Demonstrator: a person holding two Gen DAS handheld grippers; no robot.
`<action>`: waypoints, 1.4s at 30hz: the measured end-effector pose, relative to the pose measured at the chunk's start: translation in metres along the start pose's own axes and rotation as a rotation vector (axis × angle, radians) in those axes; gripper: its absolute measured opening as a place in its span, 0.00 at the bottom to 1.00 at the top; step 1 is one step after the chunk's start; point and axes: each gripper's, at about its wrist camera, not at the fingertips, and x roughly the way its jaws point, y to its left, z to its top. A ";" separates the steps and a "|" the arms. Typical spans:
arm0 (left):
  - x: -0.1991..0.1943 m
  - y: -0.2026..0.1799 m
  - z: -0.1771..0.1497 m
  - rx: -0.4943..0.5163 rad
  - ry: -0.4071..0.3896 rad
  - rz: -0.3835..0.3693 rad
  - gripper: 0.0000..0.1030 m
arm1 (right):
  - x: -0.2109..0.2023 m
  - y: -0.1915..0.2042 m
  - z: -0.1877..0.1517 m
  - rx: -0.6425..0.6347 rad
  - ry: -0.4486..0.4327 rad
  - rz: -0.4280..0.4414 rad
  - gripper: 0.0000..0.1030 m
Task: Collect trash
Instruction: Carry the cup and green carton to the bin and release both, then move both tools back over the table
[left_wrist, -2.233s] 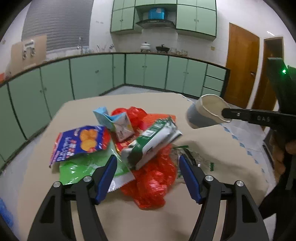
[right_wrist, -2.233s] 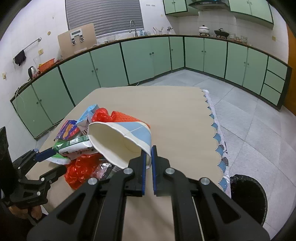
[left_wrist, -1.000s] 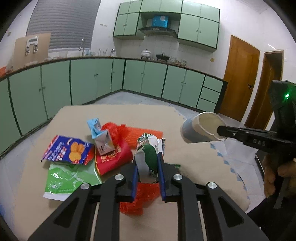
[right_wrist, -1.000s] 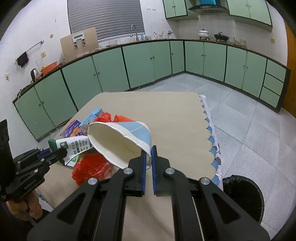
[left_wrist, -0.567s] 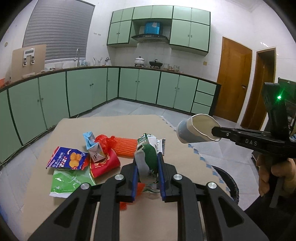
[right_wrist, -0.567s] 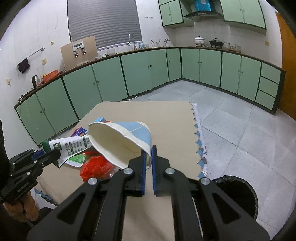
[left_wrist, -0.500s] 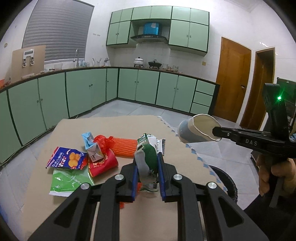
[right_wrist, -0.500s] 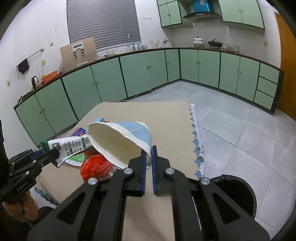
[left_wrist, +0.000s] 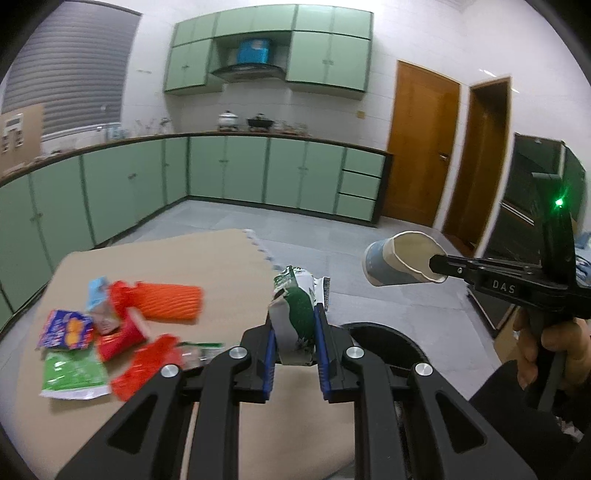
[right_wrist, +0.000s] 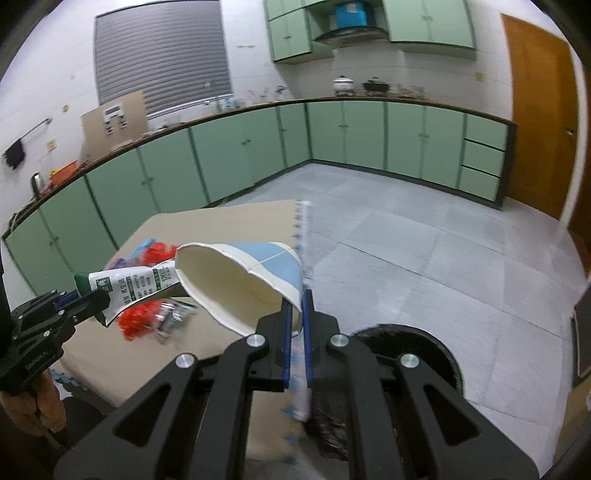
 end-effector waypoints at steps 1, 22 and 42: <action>0.007 -0.009 0.001 0.009 0.007 -0.017 0.18 | -0.001 -0.010 -0.003 0.012 0.002 -0.014 0.04; 0.183 -0.138 -0.030 0.169 0.272 -0.218 0.18 | 0.064 -0.169 -0.091 0.298 0.209 -0.177 0.04; 0.239 -0.145 -0.046 0.195 0.400 -0.169 0.24 | 0.100 -0.192 -0.099 0.332 0.301 -0.183 0.24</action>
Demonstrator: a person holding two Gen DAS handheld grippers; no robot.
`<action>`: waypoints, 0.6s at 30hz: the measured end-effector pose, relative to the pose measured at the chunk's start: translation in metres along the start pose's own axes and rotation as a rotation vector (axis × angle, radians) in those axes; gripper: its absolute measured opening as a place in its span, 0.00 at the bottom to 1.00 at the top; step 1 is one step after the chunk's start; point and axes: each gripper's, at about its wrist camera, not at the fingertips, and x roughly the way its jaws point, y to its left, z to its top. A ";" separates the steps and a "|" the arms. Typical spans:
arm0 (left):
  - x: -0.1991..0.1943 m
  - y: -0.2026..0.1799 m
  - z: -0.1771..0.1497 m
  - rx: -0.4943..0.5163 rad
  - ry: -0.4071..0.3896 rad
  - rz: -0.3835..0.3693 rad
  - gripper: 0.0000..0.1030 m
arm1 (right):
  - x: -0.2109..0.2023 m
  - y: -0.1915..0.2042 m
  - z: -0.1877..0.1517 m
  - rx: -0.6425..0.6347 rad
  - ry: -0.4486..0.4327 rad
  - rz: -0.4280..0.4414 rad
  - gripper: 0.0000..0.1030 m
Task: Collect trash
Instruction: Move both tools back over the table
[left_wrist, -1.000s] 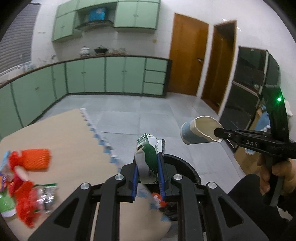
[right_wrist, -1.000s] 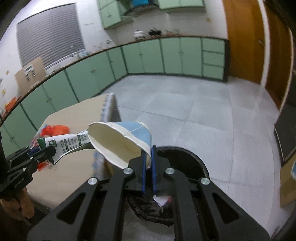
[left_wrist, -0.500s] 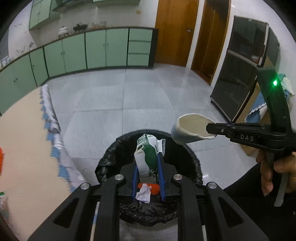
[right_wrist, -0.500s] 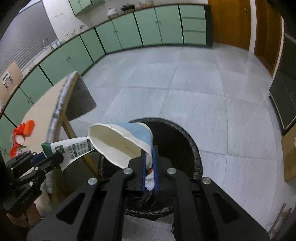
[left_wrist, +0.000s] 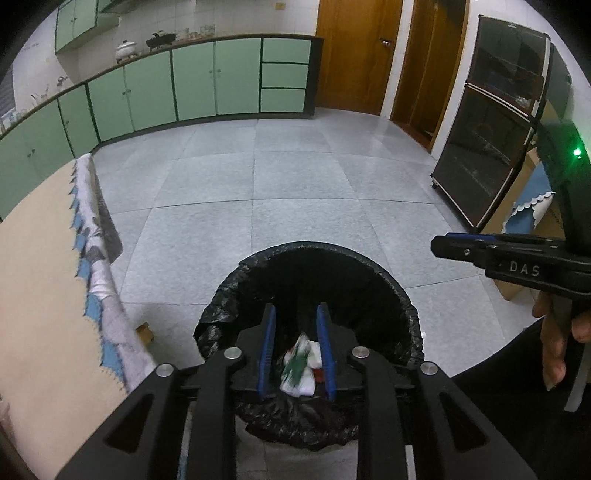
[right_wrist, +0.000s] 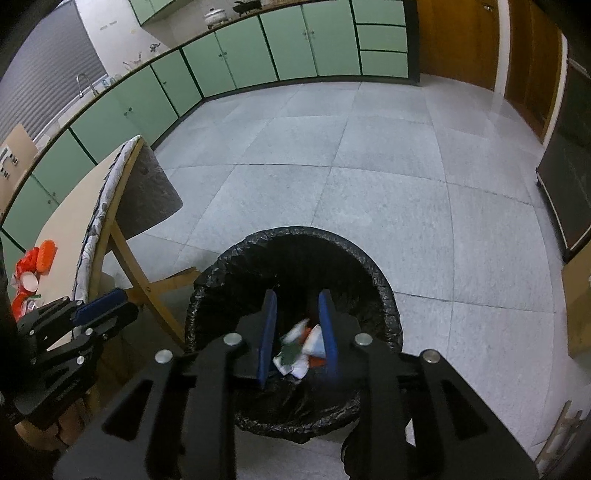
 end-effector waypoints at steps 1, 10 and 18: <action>-0.004 0.001 -0.001 -0.005 -0.004 0.004 0.26 | -0.003 0.003 0.000 -0.005 0.000 -0.001 0.24; -0.108 0.033 -0.030 -0.137 -0.121 0.172 0.69 | -0.064 0.069 -0.007 -0.162 -0.102 0.052 0.44; -0.226 0.101 -0.098 -0.360 -0.207 0.452 0.89 | -0.098 0.175 -0.017 -0.329 -0.120 0.227 0.54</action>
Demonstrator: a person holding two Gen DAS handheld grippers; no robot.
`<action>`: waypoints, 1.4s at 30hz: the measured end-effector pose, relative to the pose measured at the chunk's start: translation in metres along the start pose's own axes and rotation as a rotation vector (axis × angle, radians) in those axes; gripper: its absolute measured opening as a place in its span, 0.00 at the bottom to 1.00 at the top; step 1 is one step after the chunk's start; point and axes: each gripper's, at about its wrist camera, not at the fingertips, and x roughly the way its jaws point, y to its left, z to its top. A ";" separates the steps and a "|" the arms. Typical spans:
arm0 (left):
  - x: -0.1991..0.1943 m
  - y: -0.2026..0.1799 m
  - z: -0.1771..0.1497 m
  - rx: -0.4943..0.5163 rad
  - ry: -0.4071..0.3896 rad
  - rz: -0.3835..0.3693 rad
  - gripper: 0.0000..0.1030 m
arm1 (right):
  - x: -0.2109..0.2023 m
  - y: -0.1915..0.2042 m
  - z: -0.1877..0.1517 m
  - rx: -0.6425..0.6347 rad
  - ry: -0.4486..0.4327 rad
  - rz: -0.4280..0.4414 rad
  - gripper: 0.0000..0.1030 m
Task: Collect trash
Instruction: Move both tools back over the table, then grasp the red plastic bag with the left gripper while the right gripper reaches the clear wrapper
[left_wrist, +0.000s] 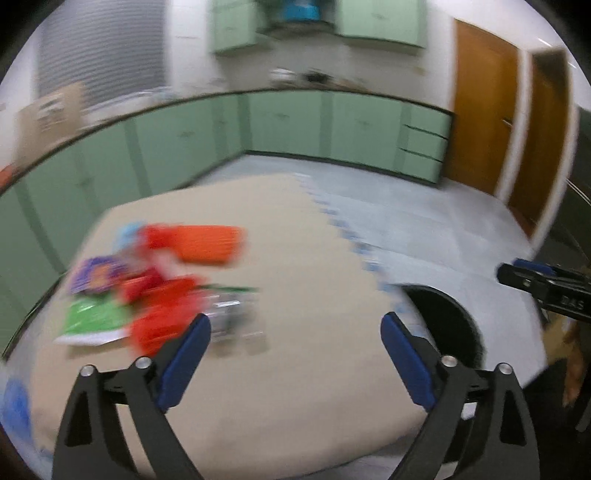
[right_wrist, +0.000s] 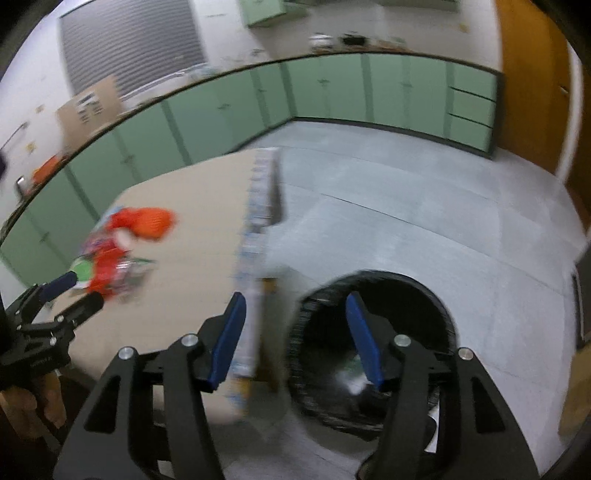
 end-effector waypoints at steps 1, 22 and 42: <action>-0.009 0.021 -0.006 -0.027 -0.006 0.030 0.89 | 0.003 0.014 0.003 -0.024 0.003 0.022 0.54; 0.072 0.128 -0.032 -0.114 0.101 0.060 0.65 | 0.093 0.157 0.034 -0.169 0.108 0.151 0.54; 0.027 0.143 -0.036 -0.188 0.016 0.047 0.09 | 0.131 0.195 0.022 -0.174 0.156 0.166 0.54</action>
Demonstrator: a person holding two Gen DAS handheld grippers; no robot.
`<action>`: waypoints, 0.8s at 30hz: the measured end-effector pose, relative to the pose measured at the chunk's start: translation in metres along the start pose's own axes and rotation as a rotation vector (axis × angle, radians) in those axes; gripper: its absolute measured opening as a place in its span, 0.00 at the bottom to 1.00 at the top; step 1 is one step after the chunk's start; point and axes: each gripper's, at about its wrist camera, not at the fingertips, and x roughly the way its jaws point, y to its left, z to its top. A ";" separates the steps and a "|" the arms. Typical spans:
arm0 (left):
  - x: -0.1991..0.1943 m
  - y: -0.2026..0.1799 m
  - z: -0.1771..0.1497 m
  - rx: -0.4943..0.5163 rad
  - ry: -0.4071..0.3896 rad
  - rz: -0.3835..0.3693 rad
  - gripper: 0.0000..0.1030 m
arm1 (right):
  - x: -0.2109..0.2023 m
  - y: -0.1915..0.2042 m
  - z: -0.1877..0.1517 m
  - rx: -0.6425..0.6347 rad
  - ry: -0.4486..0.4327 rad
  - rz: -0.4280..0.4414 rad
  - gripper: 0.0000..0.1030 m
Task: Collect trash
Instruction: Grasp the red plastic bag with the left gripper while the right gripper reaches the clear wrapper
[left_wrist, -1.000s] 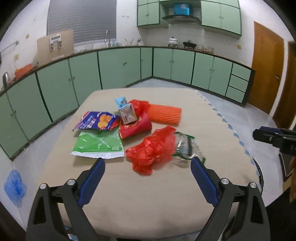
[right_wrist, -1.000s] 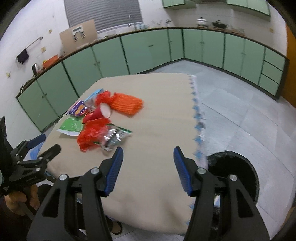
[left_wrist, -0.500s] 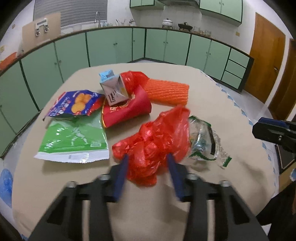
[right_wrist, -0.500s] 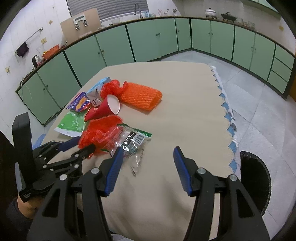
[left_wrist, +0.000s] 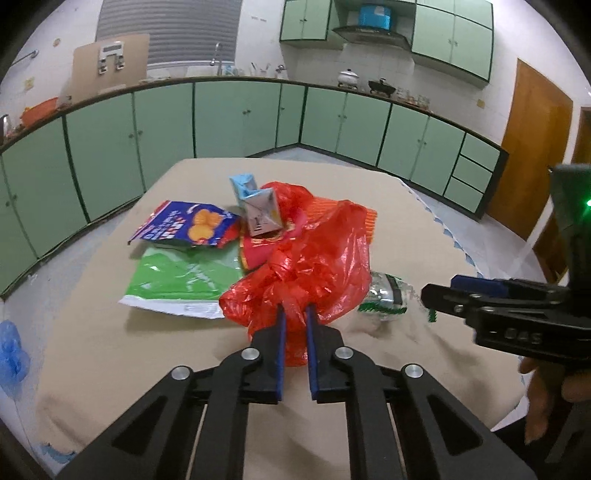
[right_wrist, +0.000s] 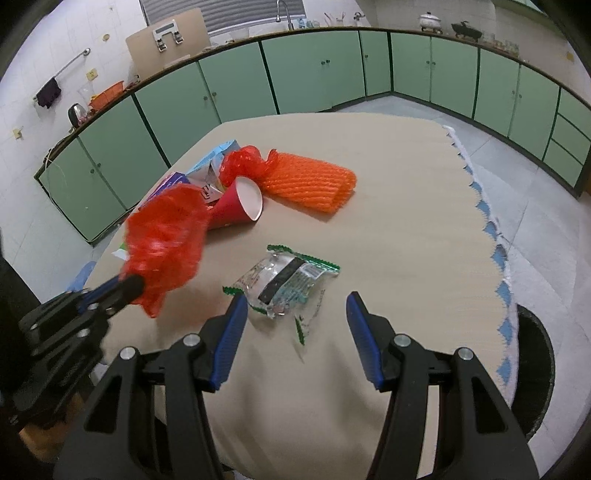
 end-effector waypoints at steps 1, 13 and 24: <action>0.000 0.002 0.000 0.001 -0.001 0.009 0.09 | 0.004 0.001 0.000 0.005 0.005 -0.004 0.54; 0.002 0.028 0.003 -0.014 -0.017 0.038 0.09 | 0.044 0.015 0.006 0.014 0.041 -0.059 0.59; 0.002 0.023 0.002 -0.008 -0.012 0.017 0.09 | 0.037 0.019 0.002 -0.037 0.042 -0.024 0.20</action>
